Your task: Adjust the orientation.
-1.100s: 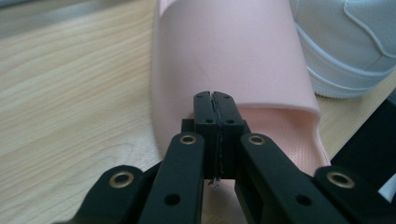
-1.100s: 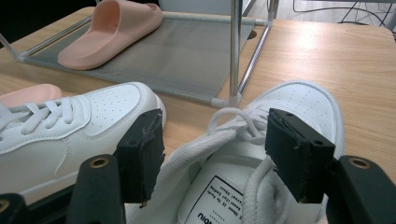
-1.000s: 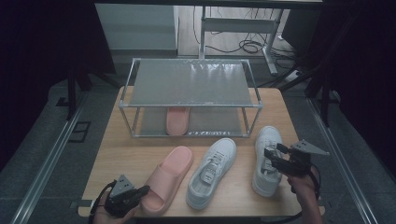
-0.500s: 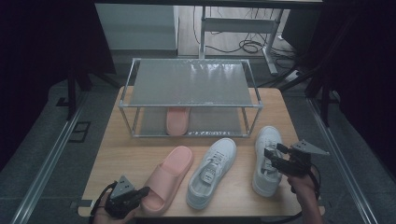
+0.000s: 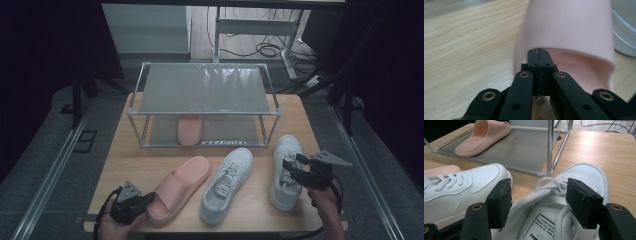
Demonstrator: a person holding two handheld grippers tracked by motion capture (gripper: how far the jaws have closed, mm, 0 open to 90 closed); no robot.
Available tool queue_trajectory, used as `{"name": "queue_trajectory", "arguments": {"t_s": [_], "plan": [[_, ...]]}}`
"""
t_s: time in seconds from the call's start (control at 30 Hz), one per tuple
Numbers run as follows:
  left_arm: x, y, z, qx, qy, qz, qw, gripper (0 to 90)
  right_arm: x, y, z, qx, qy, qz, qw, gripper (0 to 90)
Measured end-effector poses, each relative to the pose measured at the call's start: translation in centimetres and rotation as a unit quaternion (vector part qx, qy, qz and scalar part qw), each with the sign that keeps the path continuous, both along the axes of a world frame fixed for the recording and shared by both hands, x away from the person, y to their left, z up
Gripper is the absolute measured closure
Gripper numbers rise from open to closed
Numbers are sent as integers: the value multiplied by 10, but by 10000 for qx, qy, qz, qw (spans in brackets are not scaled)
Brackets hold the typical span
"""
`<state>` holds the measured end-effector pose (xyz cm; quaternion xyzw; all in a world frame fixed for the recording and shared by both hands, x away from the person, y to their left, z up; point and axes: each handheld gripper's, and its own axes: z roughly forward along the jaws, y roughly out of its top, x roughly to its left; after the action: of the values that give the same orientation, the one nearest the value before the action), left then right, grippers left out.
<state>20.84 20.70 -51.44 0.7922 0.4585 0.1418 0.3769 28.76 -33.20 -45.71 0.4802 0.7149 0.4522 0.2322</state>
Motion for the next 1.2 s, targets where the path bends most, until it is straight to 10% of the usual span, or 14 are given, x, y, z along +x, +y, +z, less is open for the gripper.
{"name": "queue_trajectory", "arguments": {"t_s": [0.8,1.2], "plan": [[82,20,-2,457,134,520,9975,900,1,-2,-2,6,40,-34,10000,376],[105,22,11,293,-7,794,9964,899,1,-3,-2,8,35,-29,10000,376]]}}
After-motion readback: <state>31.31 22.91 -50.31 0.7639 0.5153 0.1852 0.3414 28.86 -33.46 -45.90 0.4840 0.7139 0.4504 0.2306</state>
